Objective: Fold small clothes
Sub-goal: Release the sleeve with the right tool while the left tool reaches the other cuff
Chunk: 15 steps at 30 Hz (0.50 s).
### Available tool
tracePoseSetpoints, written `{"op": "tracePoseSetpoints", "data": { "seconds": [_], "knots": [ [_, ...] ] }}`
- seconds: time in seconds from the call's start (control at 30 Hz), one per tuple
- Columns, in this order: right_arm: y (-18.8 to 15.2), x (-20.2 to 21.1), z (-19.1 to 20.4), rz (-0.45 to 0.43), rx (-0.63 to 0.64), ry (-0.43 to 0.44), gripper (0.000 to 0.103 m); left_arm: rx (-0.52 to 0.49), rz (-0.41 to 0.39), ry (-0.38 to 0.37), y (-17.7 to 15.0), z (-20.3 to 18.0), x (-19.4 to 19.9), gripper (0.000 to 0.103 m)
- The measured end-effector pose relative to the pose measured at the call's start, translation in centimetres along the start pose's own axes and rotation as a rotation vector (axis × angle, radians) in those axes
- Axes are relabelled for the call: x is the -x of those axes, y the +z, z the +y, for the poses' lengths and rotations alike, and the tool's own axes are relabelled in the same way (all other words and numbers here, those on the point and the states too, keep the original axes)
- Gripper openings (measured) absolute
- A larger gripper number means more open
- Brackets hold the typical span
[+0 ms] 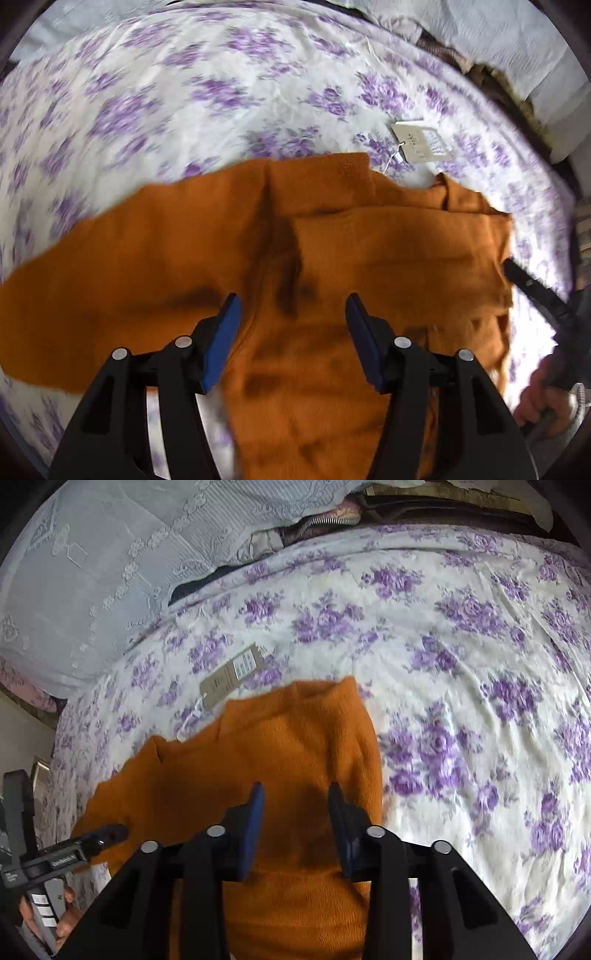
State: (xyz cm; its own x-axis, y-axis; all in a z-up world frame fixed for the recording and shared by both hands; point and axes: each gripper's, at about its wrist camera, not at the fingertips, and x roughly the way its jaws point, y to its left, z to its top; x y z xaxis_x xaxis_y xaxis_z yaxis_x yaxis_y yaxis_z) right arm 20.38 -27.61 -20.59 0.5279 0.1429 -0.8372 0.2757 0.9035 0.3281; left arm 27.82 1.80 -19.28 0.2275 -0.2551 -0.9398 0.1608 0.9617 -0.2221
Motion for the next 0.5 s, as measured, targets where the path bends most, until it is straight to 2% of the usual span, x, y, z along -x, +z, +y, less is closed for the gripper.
{"op": "tracePoseSetpoints", "data": {
  "seconds": [0.03,0.07,0.1,0.17,0.23,0.3,0.37,0.47,0.5],
  "knots": [
    [-0.7,-1.0,-0.3,0.043,0.002,-0.015,0.042,0.017,0.015,0.005,-0.5,0.8,0.0,0.059],
    [-1.3,-1.5,-0.5,0.043,0.009,-0.023,0.042,0.037,0.033,0.018,-1.2,1.7,-0.3,0.059],
    [-1.5,-1.0,-0.4,0.020,0.015,-0.032,0.040,0.074,0.053,0.014,-1.9,3.0,-0.4,0.051],
    [-1.5,0.9,0.1,-0.002,-0.017,-0.024,0.041,0.130,0.035,-0.042,-3.1,4.8,1.3,0.046],
    [-2.0,3.6,0.8,-0.042,-0.021,0.030,0.042,0.169,-0.009,-0.054,-4.1,6.1,3.7,0.049],
    [-3.3,5.7,1.3,-0.060,-0.011,0.043,0.045,0.228,-0.055,-0.040,-5.7,8.8,6.0,0.059],
    [-4.9,7.2,1.3,-0.052,-0.017,0.063,0.046,0.321,-0.067,-0.065,-7.6,12.4,7.2,0.059],
    [-7.6,8.8,1.4,-0.030,-0.036,0.084,0.046,0.440,-0.074,-0.050,-9.6,16.4,7.4,0.058],
    [-8.6,9.5,1.5,-0.027,-0.041,0.088,0.046,0.491,-0.077,-0.073,-10.4,18.1,7.6,0.058]
  ]
}}
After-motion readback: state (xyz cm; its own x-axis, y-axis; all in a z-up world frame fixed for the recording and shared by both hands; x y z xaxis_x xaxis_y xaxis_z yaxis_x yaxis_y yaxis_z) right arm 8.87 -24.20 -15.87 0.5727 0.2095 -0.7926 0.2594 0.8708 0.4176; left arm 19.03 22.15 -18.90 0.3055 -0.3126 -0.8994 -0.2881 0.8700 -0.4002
